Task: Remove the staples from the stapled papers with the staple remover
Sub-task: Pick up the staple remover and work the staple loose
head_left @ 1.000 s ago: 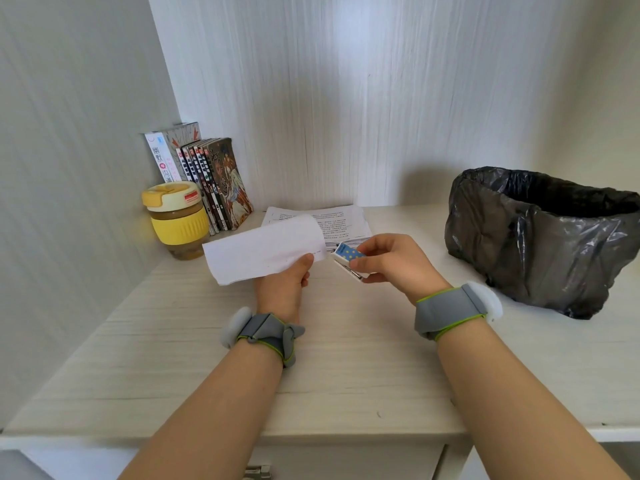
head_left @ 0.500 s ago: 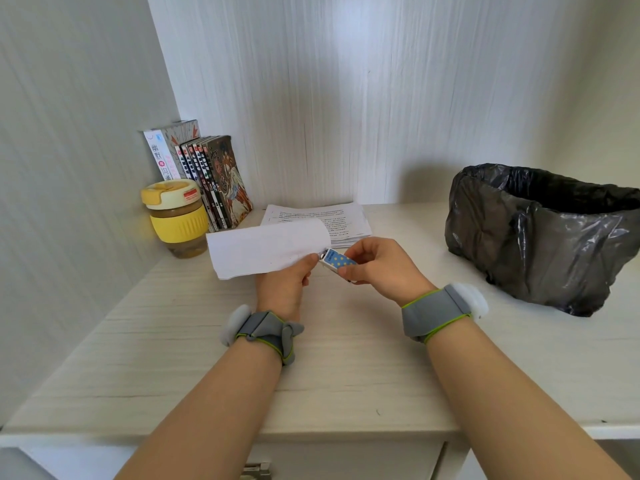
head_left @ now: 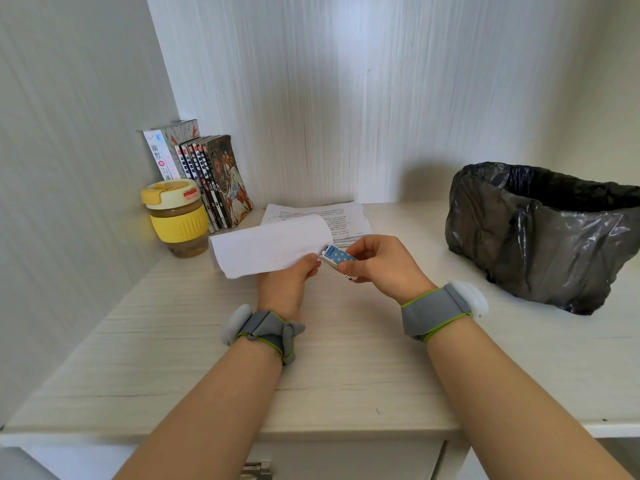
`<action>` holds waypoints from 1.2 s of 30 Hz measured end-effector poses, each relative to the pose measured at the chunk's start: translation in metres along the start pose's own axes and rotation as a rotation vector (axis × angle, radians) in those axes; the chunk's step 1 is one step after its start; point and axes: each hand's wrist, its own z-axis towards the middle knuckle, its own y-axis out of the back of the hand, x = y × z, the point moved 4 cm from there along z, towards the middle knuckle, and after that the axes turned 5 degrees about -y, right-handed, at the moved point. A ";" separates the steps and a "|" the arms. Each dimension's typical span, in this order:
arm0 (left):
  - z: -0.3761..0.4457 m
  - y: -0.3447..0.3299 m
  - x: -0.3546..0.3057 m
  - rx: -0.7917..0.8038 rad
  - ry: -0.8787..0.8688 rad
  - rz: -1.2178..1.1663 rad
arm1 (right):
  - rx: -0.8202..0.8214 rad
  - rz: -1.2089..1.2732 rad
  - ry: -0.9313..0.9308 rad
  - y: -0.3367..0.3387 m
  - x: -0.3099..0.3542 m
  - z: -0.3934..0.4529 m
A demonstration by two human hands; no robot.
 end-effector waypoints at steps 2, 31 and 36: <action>0.000 0.000 0.000 0.019 0.002 -0.006 | 0.001 0.000 -0.002 0.000 0.000 0.000; 0.003 0.003 0.003 0.060 -0.062 0.135 | 0.038 0.400 -0.224 -0.012 -0.003 -0.009; 0.001 0.001 0.002 0.072 -0.054 0.157 | -0.035 0.329 -0.119 -0.013 0.001 -0.007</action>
